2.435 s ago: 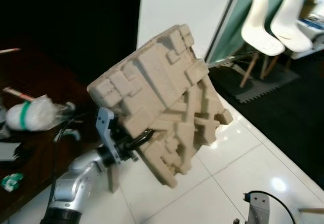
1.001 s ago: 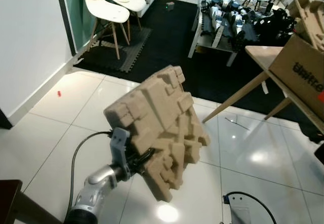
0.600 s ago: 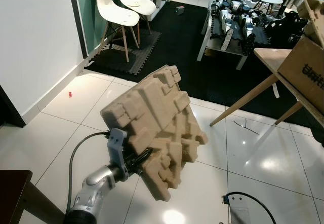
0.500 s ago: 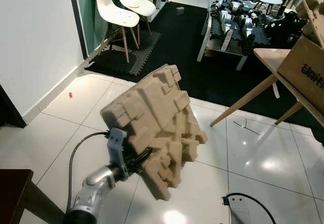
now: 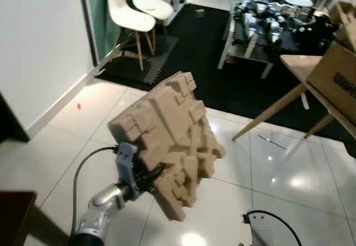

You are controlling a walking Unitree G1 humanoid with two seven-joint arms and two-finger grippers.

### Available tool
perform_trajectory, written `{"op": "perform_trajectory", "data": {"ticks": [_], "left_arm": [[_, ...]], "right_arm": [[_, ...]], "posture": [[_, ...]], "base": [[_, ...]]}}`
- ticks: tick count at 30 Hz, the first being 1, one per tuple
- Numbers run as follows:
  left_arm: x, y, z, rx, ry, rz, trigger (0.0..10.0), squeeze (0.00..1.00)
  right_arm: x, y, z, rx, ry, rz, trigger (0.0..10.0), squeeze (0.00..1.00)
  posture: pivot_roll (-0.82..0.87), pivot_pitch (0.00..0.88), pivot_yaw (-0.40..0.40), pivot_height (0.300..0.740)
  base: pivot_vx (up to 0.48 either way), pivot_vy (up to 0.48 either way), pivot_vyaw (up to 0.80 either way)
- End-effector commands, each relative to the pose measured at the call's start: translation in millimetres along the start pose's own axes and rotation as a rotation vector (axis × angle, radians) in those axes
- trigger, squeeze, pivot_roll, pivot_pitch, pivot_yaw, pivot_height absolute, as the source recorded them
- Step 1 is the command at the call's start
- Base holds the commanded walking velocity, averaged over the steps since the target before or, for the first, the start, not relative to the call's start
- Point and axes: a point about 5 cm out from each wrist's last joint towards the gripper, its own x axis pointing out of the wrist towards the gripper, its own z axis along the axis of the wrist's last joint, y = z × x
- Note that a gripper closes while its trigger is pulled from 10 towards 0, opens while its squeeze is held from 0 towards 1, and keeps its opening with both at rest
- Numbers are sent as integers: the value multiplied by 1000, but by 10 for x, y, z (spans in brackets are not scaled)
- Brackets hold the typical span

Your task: Picking trash to rubbish bin

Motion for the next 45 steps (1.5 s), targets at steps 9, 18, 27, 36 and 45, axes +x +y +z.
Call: {"op": "perform_trajectory", "data": {"ticks": [9, 18, 27, 36, 45], "left_arm": [[66, -72, 54, 19, -24, -47, 10000, 0], [74, -102, 52, 18, -28, -64, 10000, 0], [82, -113, 52, 17, -27, -72, 10000, 0], [108, -120, 64, 21, -24, -88, 10000, 0], [128, -136, 74, 25, -27, -103, 10000, 0]], "right_arm": [[-7, -11, -72, 2, 18, -3, 10000, 0], [-7, -21, -77, 6, 18, -5, 10000, 0], [-9, -28, -98, 9, 25, -7, 10000, 0], [-6, -51, -61, 22, 10, -10, 10000, 0], [-7, -43, -68, 15, 15, -6, 10000, 0]], "posture": [[152, 86, -77, 740], [147, 93, -77, 740], [143, 90, -75, 740], [134, 83, -73, 740], [129, 83, -70, 740]], "base": [[302, 0, -708], [325, 0, 0], [335, 0, -736], [337, 0, 0], [339, 0, -443]]}}
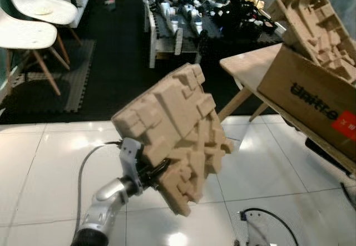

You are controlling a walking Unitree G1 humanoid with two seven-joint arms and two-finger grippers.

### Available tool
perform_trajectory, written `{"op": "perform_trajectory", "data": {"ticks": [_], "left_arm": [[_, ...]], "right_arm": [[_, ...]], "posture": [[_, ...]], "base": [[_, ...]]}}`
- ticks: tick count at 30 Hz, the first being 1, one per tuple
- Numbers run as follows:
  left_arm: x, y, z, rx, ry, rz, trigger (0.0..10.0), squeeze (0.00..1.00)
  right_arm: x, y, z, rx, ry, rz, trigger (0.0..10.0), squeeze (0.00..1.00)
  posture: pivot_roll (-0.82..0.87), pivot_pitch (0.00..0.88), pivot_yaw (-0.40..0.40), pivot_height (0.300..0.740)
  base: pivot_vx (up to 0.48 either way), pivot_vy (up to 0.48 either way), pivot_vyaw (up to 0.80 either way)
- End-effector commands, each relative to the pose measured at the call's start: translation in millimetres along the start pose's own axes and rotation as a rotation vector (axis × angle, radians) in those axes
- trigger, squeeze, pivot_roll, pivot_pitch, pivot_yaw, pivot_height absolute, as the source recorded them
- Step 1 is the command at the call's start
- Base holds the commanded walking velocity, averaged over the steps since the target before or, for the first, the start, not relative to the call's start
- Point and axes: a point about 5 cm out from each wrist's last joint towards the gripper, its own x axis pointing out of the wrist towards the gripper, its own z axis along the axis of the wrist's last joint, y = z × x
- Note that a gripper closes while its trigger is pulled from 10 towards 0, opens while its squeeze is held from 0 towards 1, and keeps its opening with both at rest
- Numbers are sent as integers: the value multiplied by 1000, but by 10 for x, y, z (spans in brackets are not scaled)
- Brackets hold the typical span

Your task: Picking trash to rubbish bin

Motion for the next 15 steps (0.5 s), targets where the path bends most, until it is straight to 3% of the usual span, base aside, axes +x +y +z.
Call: {"op": "perform_trajectory", "data": {"ticks": [1, 3, 7, 15], "left_arm": [[30, -46, -13, 1, 0, -30, 10000, 0], [32, -48, -11, 1, 0, -33, 10000, 0], [40, -52, -6, 1, 0, -39, 10000, 0], [54, -51, -3, 1, -4, -41, 10000, 0]], "right_arm": [[-7, -68, -63, 6, 22, -22, 10000, 0], [-8, -70, -70, 15, 22, -25, 10000, 0], [-10, -72, -87, 18, 26, -26, 10000, 0], [-11, -80, -98, 15, 29, -26, 10000, 0]], "posture": [[125, 84, -67, 740], [125, 84, -67, 740], [118, 86, -66, 740], [113, 86, -68, 740]], "base": [[337, 0, -788], [334, 0, -700], [337, 0, 0], [338, 0, -780]]}}
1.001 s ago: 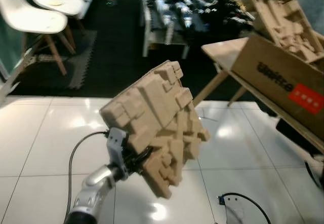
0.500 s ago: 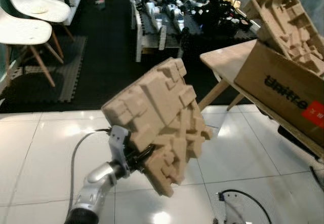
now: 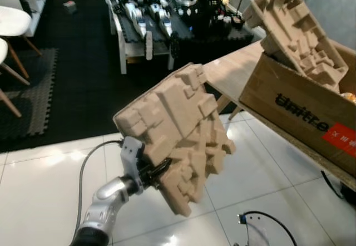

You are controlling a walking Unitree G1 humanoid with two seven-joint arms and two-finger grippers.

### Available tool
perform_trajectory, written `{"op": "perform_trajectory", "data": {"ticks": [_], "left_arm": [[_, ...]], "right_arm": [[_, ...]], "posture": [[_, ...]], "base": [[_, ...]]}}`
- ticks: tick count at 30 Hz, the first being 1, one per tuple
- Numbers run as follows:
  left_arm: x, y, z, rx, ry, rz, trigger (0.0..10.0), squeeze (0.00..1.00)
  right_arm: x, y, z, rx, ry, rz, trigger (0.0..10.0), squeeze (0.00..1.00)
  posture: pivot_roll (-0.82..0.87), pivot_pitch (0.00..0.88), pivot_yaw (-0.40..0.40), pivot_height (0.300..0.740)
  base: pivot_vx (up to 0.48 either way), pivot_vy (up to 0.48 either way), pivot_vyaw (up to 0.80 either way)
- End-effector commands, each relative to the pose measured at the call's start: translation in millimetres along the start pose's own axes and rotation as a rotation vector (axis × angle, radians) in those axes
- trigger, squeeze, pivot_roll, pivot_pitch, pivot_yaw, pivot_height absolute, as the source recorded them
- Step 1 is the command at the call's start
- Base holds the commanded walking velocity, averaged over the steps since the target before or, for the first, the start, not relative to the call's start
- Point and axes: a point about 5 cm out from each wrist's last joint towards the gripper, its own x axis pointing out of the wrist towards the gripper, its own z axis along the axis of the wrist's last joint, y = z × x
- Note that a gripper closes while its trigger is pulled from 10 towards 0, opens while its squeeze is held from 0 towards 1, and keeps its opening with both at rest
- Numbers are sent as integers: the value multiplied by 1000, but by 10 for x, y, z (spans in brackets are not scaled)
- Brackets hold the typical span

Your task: Picking trash to rubbish bin

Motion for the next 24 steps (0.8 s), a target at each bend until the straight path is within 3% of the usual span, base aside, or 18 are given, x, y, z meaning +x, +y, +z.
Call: {"op": "perform_trajectory", "data": {"ticks": [1, 3, 14, 17, 21, 24], "left_arm": [[47, -53, -10, 2, -3, -28, 10000, 0], [47, -53, -10, 2, -3, -28, 10000, 0], [22, 3, 2, -8, -18, 10, 10000, 0], [-10, 75, 2, -34, -21, 60, 10000, 0], [-177, 338, -4, -37, -21, 240, 10000, 0], [-317, 472, 40, -132, -111, 306, 10000, 0]], "right_arm": [[-11, -110, -92, 9, 29, -31, 10000, 0], [-11, -110, -92, 9, 29, -31, 10000, 0], [-11, -116, -79, 13, 24, -33, 10000, 0], [-11, -116, -83, 12, 25, -33, 10000, 0], [-12, -115, -94, 14, 28, -30, 10000, 0], [-13, -112, -101, 15, 30, -29, 10000, 0]], "posture": [[113, 85, -68, 740], [113, 85, -68, 740], [113, 87, -69, 740], [112, 88, -68, 740], [112, 91, -67, 740], [111, 93, -66, 740]], "base": [[341, 0, -788], [341, 0, -788], [306, 0, 0], [0, 0, 0], [0, 0, 0], [0, 0, 0]]}}
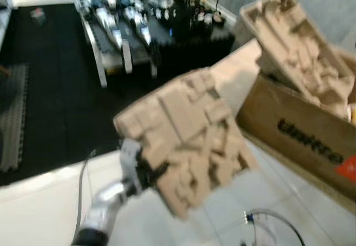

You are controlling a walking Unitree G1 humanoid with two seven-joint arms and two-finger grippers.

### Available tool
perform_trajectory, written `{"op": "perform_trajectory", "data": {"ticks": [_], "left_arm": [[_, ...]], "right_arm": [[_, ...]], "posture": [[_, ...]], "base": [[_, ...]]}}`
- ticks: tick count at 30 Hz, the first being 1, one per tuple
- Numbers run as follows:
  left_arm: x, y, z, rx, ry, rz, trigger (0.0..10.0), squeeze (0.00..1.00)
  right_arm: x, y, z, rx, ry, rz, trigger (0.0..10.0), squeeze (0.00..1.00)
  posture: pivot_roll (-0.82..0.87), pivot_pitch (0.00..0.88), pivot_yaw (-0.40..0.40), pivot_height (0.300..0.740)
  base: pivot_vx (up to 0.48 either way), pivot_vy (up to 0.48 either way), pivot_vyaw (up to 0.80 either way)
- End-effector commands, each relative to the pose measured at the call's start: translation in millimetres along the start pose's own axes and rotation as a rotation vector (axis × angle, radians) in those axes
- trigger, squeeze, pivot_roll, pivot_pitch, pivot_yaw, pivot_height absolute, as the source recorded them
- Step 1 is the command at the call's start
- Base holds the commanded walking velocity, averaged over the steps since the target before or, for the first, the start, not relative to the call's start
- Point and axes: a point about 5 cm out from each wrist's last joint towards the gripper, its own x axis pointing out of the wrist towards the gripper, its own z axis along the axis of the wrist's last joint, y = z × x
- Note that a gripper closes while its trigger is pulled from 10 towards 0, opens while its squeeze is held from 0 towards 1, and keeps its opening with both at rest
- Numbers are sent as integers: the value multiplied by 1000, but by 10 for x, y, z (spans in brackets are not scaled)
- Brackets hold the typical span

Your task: Picking trash to rubbish bin

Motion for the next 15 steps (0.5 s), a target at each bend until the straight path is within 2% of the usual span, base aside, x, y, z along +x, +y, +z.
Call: {"op": "perform_trajectory", "data": {"ticks": [1, 2, 4, 5, 6, 7, 8, 9, 10, 11, 13, 14, 15], "left_arm": [[-183, 268, 128, -146, -145, 129, 10000, 0], [-183, 268, 128, -146, -145, 129, 10000, 0], [-332, 411, 196, -268, -254, 157, 10000, 0], [-408, 481, 234, -306, -307, 178, 10000, 0], [-408, 481, 234, -306, -307, 178, 10000, 0], [-621, 689, 345, -414, -463, 264, 10000, 0], [-702, 763, 387, -447, -521, 296, 10000, 0], [-771, 828, 430, -457, -569, 335, 10000, 0], [-771, 828, 430, -457, -569, 335, 10000, 0], [-851, 916, 515, -446, -632, 415, 10000, 0], [-851, 916, 515, -446, -632, 415, 10000, 0], [-893, 968, 605, -438, -685, 459, 10000, 0], [-936, 1020, 781, -404, -762, 505, 10000, 0]], "right_arm": [[-13, -1, -125, 4, 39, -1, 10000, 0], [-13, -1, -125, 4, 39, -1, 10000, 0], [-14, 3, -132, 7, 41, 2, 10000, 0], [-15, 4, -135, 7, 41, 3, 10000, 0], [-15, 4, -135, 7, 41, 3, 10000, 0], [-15, 5, -139, 7, 42, 5, 10000, 0], [-15, 4, -139, 8, 42, 5, 10000, 0], [-15, 3, -136, 8, 41, 5, 10000, 0], [-15, 3, -136, 8, 41, 5, 10000, 0], [-14, 1, -129, 10, 39, 5, 10000, 0], [-14, 1, -129, 10, 39, 5, 10000, 0], [-13, -2, -122, 12, 37, 5, 10000, 0], [-12, -2, -109, 15, 33, 6, 10000, 0]], "posture": [[112, 94, -67, 740], [112, 94, -67, 740], [111, 95, -68, 740], [112, 96, -68, 740], [112, 96, -68, 740], [112, 97, -68, 740], [112, 97, -68, 740], [112, 97, -68, 740], [112, 97, -68, 740], [112, 97, -68, 740], [112, 97, -68, 740], [113, 98, -74, 740], [114, 95, -75, 740]], "base": [[0, 0, 0], [0, 0, 0], [0, 0, 0], [0, 0, 0], [0, 0, 0], [0, 0, 0], [0, 0, 0], [0, 0, 0], [0, 0, 0], [0, 0, 0], [0, 0, 0], [0, 0, 0], [0, 0, 0]]}}
